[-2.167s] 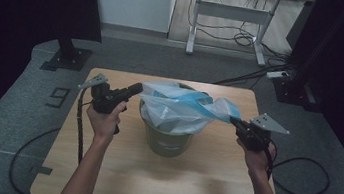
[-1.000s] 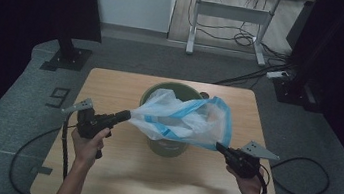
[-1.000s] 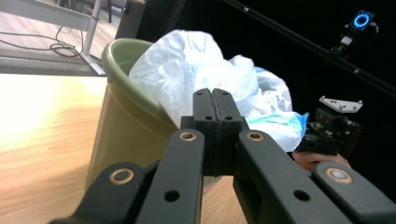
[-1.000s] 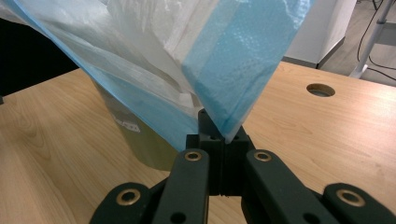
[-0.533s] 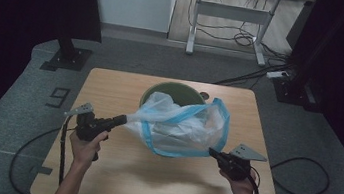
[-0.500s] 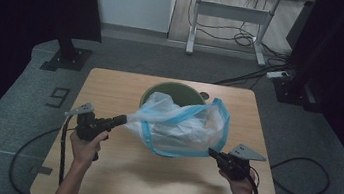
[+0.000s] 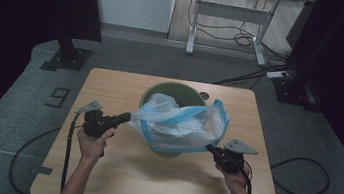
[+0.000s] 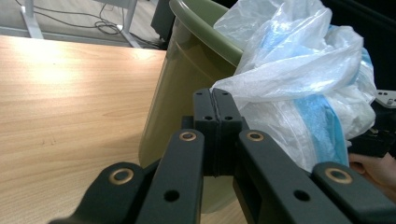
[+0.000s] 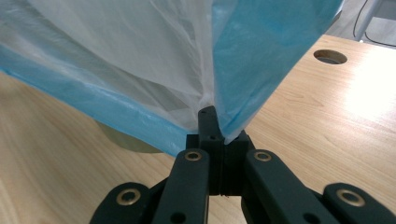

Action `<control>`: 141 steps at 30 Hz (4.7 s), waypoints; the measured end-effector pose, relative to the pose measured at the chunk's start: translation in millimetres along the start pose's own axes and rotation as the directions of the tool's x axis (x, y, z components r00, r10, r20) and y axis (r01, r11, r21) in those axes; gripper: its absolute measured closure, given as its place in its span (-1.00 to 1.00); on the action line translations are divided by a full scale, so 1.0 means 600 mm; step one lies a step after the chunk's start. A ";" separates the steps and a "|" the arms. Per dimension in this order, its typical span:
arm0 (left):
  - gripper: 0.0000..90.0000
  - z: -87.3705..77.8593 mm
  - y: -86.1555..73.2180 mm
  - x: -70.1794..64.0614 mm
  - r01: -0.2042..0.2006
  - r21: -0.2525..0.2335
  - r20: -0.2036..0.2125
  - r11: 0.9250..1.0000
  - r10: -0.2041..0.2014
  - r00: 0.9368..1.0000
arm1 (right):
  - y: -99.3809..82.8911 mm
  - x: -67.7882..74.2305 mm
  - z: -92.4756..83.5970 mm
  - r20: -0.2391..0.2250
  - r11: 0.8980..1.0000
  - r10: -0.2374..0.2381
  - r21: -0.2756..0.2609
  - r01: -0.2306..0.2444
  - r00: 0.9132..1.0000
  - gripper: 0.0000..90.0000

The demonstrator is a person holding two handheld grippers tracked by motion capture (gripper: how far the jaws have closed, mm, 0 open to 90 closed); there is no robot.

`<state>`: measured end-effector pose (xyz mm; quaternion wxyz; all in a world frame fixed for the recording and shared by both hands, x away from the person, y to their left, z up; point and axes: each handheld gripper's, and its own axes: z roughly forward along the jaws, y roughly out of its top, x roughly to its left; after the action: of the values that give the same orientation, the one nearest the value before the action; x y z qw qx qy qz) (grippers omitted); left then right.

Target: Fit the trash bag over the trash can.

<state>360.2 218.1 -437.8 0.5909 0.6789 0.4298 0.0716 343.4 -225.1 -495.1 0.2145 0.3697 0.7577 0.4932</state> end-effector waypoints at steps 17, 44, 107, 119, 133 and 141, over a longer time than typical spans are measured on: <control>-0.07 0.003 0.055 -0.075 -0.195 0.006 0.008 0.981 0.195 0.981 | 0.025 -0.002 -0.013 0.034 1.000 -0.027 0.003 0.027 0.999 0.96; 0.95 0.099 0.087 -0.145 -0.344 0.219 0.036 0.913 0.345 0.938 | 0.021 -0.012 -0.024 0.026 1.000 -0.009 0.004 0.009 1.000 0.96; 0.99 0.066 0.113 -0.086 -0.154 0.003 -0.022 0.988 0.154 0.988 | 0.139 -0.018 -0.106 0.074 0.980 0.017 -0.198 -0.002 0.997 -0.29; 0.99 0.069 0.110 -0.091 -0.161 0.007 -0.013 0.987 0.161 0.987 | 0.149 -0.015 -0.070 -0.006 0.988 0.041 -0.151 -0.042 0.999 0.09; 0.99 0.048 0.133 -0.075 -0.159 -0.020 -0.049 0.987 0.158 0.986 | 0.158 -0.028 -0.050 0.118 0.990 -0.022 -0.136 0.038 0.993 0.96; 0.99 0.044 0.144 -0.058 -0.149 -0.039 -0.081 0.988 0.146 0.986 | 0.168 -0.049 -0.023 0.182 0.993 -0.022 -0.110 0.042 0.983 0.96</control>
<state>397.8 180.9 -356.5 0.5817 0.6922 0.3994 0.1513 387.6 -232.0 -399.0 0.3108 0.3879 0.7118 0.4963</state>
